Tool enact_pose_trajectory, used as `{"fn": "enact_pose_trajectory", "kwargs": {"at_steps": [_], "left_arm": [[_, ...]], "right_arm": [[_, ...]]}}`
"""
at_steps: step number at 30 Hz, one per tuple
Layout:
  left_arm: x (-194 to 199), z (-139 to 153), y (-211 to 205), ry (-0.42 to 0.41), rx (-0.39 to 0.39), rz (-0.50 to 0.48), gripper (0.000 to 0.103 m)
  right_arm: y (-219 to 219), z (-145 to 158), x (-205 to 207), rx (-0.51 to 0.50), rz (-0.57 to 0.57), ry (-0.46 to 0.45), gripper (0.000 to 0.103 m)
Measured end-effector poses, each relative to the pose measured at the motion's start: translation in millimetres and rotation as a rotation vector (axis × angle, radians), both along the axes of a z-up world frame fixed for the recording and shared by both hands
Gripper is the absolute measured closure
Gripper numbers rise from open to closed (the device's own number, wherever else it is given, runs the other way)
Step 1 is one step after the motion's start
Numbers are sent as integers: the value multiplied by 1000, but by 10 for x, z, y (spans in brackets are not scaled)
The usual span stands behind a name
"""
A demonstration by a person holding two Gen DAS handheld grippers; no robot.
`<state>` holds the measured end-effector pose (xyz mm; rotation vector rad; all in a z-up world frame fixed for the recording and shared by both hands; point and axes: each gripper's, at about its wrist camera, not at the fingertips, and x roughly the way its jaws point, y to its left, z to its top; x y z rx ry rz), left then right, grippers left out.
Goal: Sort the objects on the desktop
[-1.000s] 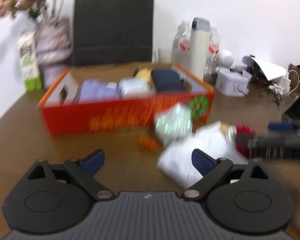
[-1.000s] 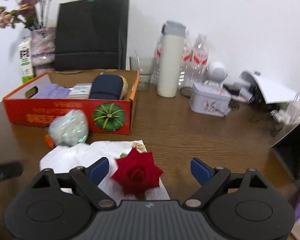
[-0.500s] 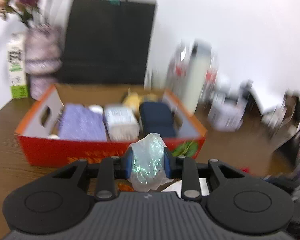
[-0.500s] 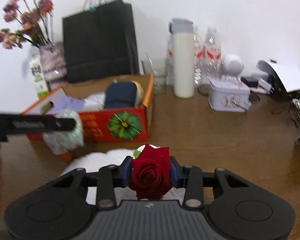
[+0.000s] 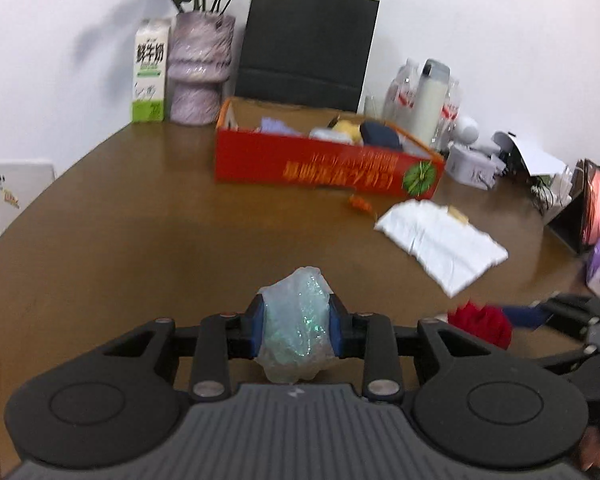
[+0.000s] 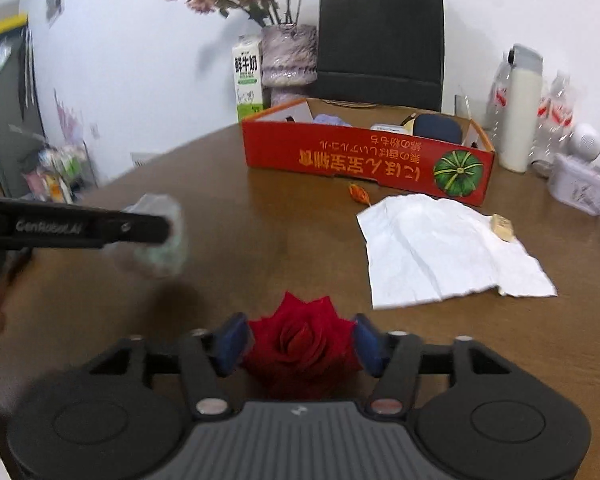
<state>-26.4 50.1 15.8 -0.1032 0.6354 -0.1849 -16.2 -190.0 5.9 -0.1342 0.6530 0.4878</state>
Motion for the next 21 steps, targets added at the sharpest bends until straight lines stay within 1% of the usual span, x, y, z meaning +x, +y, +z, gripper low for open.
{"fn": "enact_pose_trajectory", "kwargs": {"at_steps": [2, 3, 4, 5, 6, 7, 8, 9, 10, 11, 13, 14, 15, 16, 17, 18, 20, 21], "left_arm": [[-99, -39, 25, -11, 1, -23, 69], [-135, -50, 16, -19, 5, -34, 67], [-154, -57, 5, -25, 13, -38, 62], [-154, -57, -17, -29, 21, -35, 59], [-183, -52, -34, -37, 32, -39, 59], [-213, -63, -58, -46, 44, -53, 53], [-220, -65, -82, -49, 55, -65, 39], [-227, -65, -101, -47, 69, -67, 32], [-247, -65, -103, -58, 78, -64, 27], [-271, -65, -103, -69, 81, -68, 26], [-287, -80, -107, -63, 92, -72, 23], [-280, -93, -103, -55, 93, -66, 23], [-269, -108, -97, -46, 91, -61, 23], [-254, -119, -86, -39, 86, -58, 28], [-226, -129, -75, -31, 75, -56, 45], [-195, -135, -67, -21, 67, -59, 56], [-119, -123, -46, -19, 43, -39, 59], [-84, -105, -36, -27, 34, -23, 60]], "right_arm": [[-12, -13, -152, -44, 1, -19, 35], [-23, -27, -190, -56, -3, -19, 39], [-46, -52, -219, -51, -9, -9, 54], [-71, -67, -234, -34, -11, 10, 59], [-96, -62, -258, -7, -18, 14, 61], [-97, -60, -245, 6, -36, 17, 61], [-95, -52, -243, 10, -58, 14, 60], [-75, -50, -236, 6, -74, 9, 54], [-56, -36, -227, -6, -80, 9, 51], [-40, -14, -230, -17, -79, 4, 51], [-37, 49, -244, -12, -65, -25, 51], [-69, 98, -242, 2, -65, -40, 51], [-111, 149, -230, 17, -75, -53, 47], [-174, 206, -195, 37, -91, -68, 37], [-236, 262, -127, 47, -110, -82, 31], [-273, 303, -44, 37, -130, -96, 24], [-372, 353, 205, -4, -191, -151, 23], [-410, 336, 371, -31, -211, -159, 23]]}}
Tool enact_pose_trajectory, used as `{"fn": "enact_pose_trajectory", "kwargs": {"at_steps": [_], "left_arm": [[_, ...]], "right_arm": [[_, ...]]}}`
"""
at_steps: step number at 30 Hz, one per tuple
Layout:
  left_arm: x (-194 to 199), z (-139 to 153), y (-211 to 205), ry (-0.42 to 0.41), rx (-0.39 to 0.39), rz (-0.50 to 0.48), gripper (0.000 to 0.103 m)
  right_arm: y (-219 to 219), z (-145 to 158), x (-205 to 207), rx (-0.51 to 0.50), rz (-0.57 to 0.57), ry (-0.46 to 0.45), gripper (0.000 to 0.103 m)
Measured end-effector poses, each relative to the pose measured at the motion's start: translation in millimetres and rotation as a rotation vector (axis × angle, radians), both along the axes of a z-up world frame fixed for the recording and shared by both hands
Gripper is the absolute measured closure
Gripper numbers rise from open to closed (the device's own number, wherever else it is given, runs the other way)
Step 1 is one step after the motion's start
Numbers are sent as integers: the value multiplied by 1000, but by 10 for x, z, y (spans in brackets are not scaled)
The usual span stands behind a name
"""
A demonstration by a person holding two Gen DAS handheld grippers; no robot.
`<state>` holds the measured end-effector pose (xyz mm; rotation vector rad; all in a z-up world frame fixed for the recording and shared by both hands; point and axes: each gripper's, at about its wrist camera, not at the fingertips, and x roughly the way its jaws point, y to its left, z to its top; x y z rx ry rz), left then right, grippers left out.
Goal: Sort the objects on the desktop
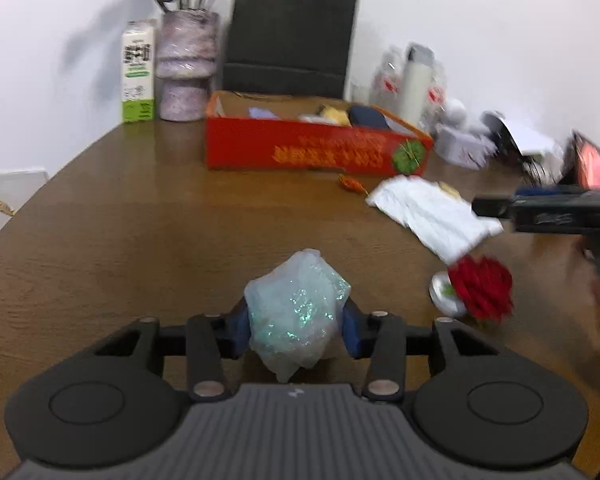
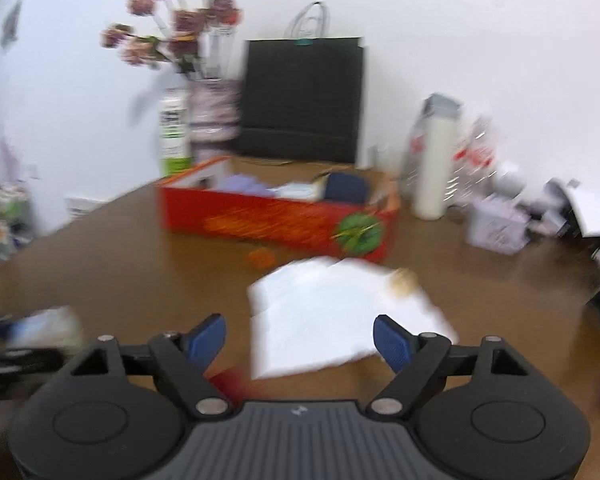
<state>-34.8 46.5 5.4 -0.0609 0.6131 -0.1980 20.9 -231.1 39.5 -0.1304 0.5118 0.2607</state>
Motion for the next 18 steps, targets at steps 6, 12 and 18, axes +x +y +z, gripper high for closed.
{"fn": "enact_pose_trajectory", "kwargs": {"at_steps": [6, 12, 18], "left_arm": [[252, 88, 39, -26, -21, 38, 62], [528, 126, 19, -23, -37, 71, 64], [451, 190, -69, -40, -42, 45, 64]], "right_arm": [[-305, -212, 1154, 38, -131, 145, 54], [-432, -406, 1667, 103, -170, 205, 83], [-474, -71, 1020, 157, -123, 99, 83]]}}
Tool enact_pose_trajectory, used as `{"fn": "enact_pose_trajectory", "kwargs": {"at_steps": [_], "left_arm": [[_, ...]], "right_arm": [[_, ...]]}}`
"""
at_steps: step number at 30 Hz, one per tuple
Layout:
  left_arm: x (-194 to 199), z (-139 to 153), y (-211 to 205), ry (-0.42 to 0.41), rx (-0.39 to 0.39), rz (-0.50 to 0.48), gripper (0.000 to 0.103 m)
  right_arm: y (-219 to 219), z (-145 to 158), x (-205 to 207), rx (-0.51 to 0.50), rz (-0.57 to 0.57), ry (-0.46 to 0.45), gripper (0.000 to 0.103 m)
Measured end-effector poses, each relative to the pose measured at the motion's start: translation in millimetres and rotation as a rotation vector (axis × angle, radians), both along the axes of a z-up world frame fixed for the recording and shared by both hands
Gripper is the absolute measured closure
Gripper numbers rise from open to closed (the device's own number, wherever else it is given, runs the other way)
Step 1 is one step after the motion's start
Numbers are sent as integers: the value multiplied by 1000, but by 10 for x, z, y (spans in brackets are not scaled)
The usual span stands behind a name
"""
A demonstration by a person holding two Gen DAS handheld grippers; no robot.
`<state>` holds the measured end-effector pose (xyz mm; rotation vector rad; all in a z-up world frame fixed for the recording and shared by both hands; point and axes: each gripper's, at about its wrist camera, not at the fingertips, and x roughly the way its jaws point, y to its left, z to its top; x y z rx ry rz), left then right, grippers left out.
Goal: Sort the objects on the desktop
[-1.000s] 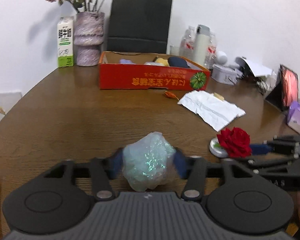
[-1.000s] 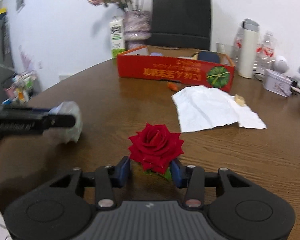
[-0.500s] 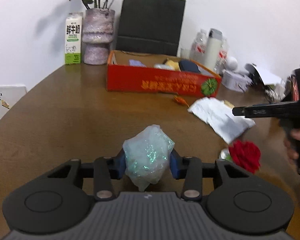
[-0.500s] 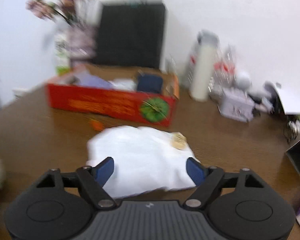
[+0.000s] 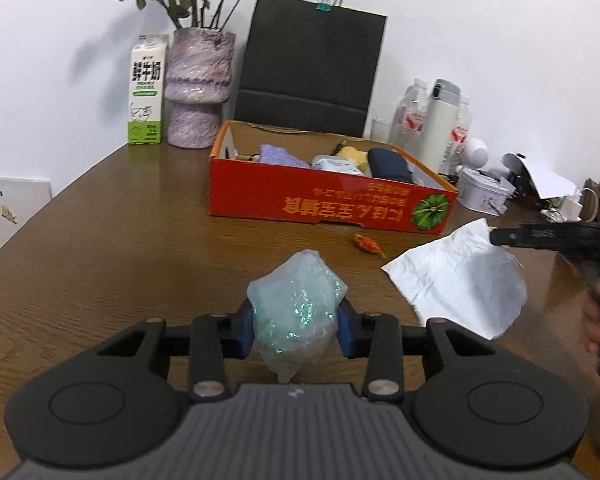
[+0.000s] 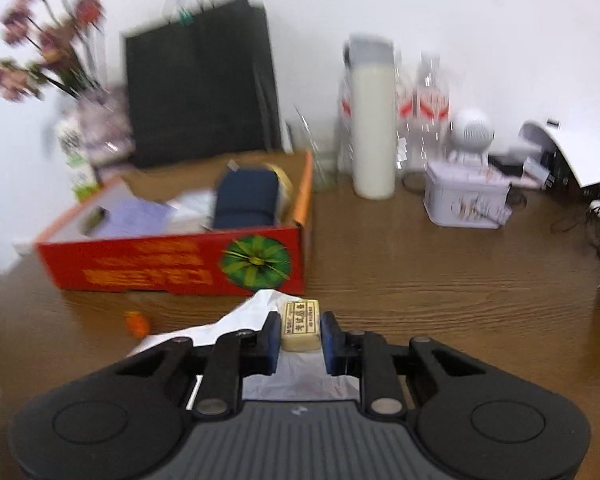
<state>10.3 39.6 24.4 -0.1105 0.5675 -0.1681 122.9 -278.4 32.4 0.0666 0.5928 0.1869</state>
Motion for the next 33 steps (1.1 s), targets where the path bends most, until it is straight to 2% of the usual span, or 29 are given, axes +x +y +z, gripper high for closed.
{"fn": "enact_pose_trajectory", "kwargs": {"at_steps": [2, 4, 8, 9, 12, 17, 22, 24, 27, 31, 33], "left_arm": [[-99, 13, -47, -2, 1, -18, 64], [-211, 1, -103, 1, 5, -38, 64], [-420, -65, -203, 15, 19, -66, 64], [-449, -86, -213, 23, 19, -65, 64], [-537, -110, -236, 33, 25, -69, 64], [-599, -90, -220, 23, 34, -58, 63], [-588, -101, -264, 27, 45, -63, 63], [-585, -110, -279, 30, 52, -68, 63], [-574, -109, -262, 26, 57, -59, 63], [-530, -69, -262, 23, 47, -55, 63], [-545, -29, -294, 9, 44, -66, 63]], "right_arm": [[-34, 62, -269, 30, 30, 8, 83], [-6, 44, -594, 4, 59, 27, 83], [197, -167, -1204, -230, 68, 32, 82], [211, -225, -1293, -242, 71, 50, 82], [112, -311, -1491, -192, 56, 70, 82], [-37, -203, -1660, -157, 23, 47, 78], [-64, -256, -1561, -125, 35, 51, 79], [-63, -334, -1472, -115, 20, 71, 83], [-134, -233, -1522, -51, 4, 47, 83], [-421, 41, -1590, 137, 18, 28, 83], [-435, 120, -1632, 102, 18, 14, 83]]}}
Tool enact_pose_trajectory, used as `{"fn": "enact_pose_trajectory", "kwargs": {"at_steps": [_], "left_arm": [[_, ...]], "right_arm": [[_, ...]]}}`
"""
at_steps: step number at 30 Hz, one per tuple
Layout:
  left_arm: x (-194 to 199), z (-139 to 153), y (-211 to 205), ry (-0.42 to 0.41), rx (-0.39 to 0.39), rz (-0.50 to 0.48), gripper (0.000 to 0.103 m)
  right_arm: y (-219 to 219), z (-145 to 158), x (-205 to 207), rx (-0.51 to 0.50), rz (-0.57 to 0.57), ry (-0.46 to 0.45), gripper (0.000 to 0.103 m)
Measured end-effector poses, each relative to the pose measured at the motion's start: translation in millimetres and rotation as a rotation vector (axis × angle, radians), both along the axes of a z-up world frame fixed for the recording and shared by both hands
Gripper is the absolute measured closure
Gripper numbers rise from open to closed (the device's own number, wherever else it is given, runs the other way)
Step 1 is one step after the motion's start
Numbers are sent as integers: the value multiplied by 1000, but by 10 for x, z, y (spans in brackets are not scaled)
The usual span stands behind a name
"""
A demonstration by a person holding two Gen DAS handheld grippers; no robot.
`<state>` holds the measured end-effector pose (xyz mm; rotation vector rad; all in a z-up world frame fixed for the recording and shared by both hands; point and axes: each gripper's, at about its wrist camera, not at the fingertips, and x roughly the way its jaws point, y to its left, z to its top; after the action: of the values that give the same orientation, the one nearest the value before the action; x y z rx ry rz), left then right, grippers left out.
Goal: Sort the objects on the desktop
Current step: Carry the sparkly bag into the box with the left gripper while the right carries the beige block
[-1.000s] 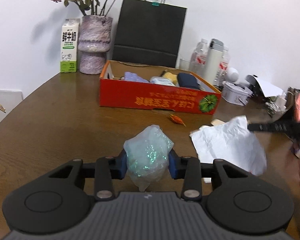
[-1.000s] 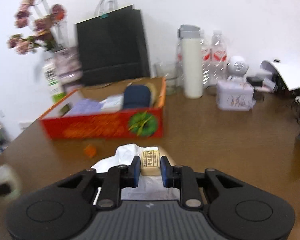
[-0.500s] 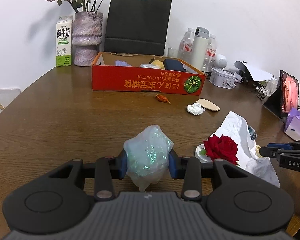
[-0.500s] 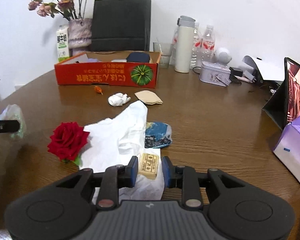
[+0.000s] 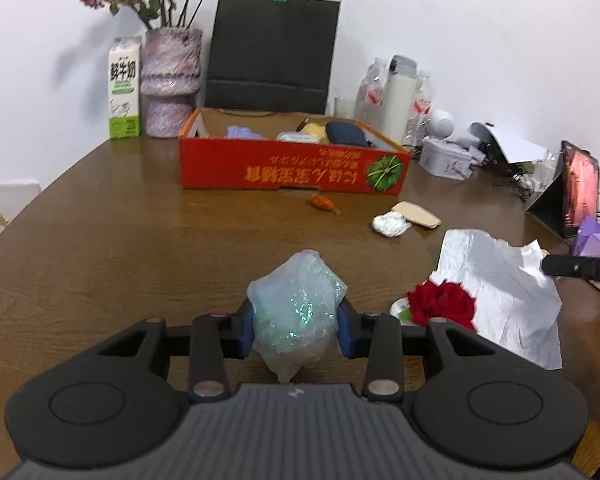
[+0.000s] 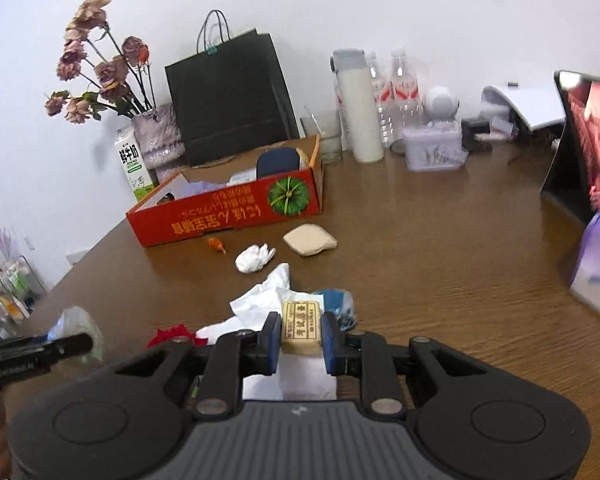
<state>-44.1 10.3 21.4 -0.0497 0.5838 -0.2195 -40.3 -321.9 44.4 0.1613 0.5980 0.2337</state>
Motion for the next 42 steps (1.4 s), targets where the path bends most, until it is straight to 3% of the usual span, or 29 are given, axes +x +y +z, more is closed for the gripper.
{"fn": "enact_pose_trajectory", "kwargs": {"at_steps": [2, 5, 7, 11, 14, 17, 18, 19, 21, 25, 29, 31, 33, 37, 42], "left_arm": [[-17, 7, -39, -2, 1, -14, 63], [-53, -20, -103, 12, 10, -29, 63], [-110, -4, -129, 2, 13, -47, 63], [-88, 40, -173, -19, 22, -55, 63], [-37, 53, -215, -21, 22, -51, 63], [-6, 61, -232, -26, 27, -47, 63], [4, 61, -233, -26, 28, -45, 63], [9, 58, -225, -26, 28, -42, 63], [30, 53, -205, -25, 34, -33, 63], [73, 145, -144, -51, 33, -12, 63], [21, 341, -83, -118, 19, -4, 63], [0, 434, -74, -145, 20, 1, 63], [-28, 528, -56, -167, 18, 6, 63], [-126, 624, -21, -194, 15, -1, 63], [-67, 591, 60, -164, 8, 26, 64]], "right_arm": [[130, 9, -66, -158, 0, -14, 82], [313, -245, -63, -360, 4, 63, 75], [331, -339, -115, -409, -55, 71, 66], [105, -152, -136, -165, -41, 16, 65], [42, -59, 169, -154, -81, -20, 66], [5, -176, 604, -129, -44, 43, 68], [34, -246, 719, -128, -15, 75, 77], [67, -315, 824, -134, 3, 102, 95], [157, -364, 883, -170, -4, 95, 99], [188, -10, 701, -169, -47, -77, 97], [86, 466, 446, -57, -36, -220, 98], [151, 643, 229, -82, -36, -340, 98], [256, 780, 96, -121, -21, -384, 98], [483, 888, -68, -107, 85, -357, 98], [904, 613, -62, -108, 152, -240, 98]]}}
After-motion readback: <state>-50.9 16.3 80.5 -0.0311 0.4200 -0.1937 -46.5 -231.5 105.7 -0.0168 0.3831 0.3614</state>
